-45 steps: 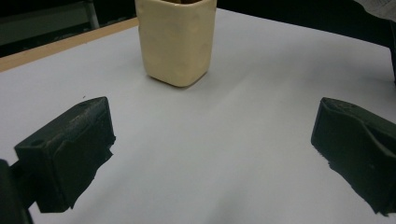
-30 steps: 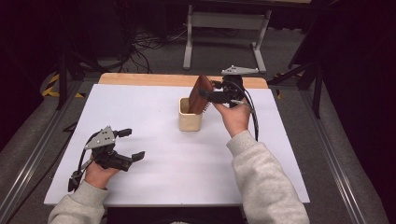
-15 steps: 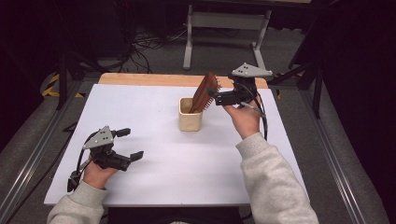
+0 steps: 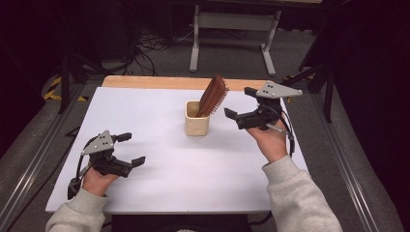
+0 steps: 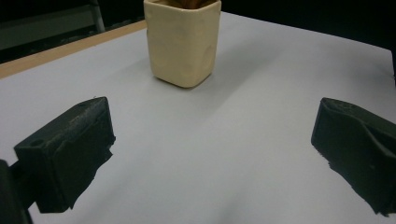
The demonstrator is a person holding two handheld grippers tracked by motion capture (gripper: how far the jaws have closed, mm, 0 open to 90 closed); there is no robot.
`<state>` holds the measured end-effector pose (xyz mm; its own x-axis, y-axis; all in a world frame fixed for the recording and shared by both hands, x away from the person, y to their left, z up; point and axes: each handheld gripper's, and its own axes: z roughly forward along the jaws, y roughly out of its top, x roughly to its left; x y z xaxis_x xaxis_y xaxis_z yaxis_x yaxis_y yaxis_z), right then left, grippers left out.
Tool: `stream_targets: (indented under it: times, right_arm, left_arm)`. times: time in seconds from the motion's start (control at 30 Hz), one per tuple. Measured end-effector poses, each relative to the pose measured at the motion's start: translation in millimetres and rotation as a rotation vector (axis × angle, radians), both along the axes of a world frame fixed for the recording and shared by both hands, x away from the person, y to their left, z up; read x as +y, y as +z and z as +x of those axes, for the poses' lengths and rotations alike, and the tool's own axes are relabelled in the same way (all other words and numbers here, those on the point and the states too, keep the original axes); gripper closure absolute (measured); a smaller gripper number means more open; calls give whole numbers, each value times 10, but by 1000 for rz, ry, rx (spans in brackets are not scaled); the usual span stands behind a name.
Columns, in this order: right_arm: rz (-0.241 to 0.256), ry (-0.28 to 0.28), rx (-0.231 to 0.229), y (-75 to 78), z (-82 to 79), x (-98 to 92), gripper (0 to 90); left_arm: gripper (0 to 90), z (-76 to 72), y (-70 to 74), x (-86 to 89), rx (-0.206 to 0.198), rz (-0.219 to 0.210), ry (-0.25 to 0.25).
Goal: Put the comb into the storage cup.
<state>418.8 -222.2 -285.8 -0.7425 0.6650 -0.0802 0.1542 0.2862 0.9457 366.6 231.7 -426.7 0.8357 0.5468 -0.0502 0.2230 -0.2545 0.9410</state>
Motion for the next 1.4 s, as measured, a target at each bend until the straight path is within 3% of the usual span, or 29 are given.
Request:
stream_targets:
  times: [0.43,0.7,1.1,1.4]
  right_arm:
    - [-5,32,21,-296,-388,-297,5]
    - [2,72,56,-613,-532,-440,6]
    - [13,97,77,-1107,-643,-512,3]
    - [8,89,84,-1370,-692,-522,6]
  left_arm:
    - [3,-48,-8,138,0,-6,22]
    - [3,-73,-40,187,3,-15,18]
    - [3,-106,-106,236,18,-23,19]
    - [3,-99,-136,263,15,-22,25]
